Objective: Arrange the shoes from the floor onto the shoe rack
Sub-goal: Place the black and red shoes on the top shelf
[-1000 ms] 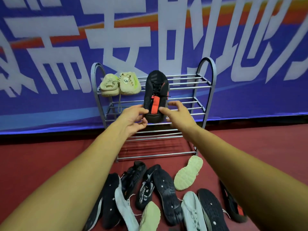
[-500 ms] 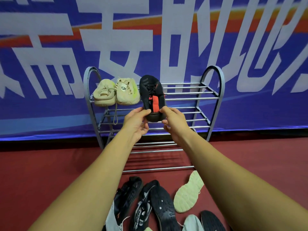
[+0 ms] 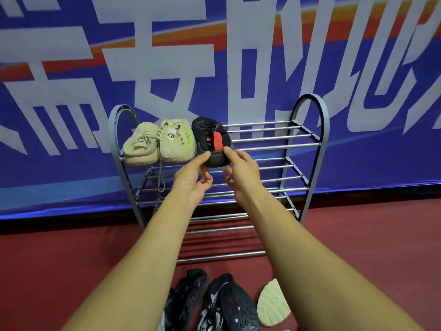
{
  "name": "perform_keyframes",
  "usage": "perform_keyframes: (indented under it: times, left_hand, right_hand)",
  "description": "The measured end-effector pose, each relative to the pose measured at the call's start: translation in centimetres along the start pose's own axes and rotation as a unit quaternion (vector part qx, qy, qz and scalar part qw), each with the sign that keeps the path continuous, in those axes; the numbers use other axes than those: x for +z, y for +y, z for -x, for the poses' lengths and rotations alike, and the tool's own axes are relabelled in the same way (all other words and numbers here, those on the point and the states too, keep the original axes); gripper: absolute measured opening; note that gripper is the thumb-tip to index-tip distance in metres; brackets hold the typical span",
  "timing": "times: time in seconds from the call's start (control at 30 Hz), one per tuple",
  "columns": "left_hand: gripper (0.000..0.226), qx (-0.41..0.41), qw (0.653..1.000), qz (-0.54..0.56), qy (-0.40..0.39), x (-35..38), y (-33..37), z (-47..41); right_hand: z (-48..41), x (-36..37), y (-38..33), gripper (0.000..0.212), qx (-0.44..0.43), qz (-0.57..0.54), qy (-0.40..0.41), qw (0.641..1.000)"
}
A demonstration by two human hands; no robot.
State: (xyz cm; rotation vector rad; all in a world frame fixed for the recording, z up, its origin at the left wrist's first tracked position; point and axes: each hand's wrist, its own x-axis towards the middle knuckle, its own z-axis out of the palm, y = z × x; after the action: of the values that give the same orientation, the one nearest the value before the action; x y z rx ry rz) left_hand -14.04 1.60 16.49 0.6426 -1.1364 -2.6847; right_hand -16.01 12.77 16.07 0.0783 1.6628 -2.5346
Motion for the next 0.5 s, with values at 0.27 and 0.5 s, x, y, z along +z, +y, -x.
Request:
perform_keyframes:
  times: [0.27, 0.5]
  left_hand:
    - [0.028, -0.001, 1.0, 0.02, -0.004, 0.2, 0.3, -1.0]
    - [0.026, -0.005, 0.999, 0.029, -0.023, -0.4, 0.6, -1.2]
  right_hand:
    - [-0.7, 0.4, 0.7, 0.045, -0.034, -0.012, 0.023, 0.999]
    - [-0.9, 1.3, 0.7, 0.043, -0.038, -0.032, 0.042, 0.998]
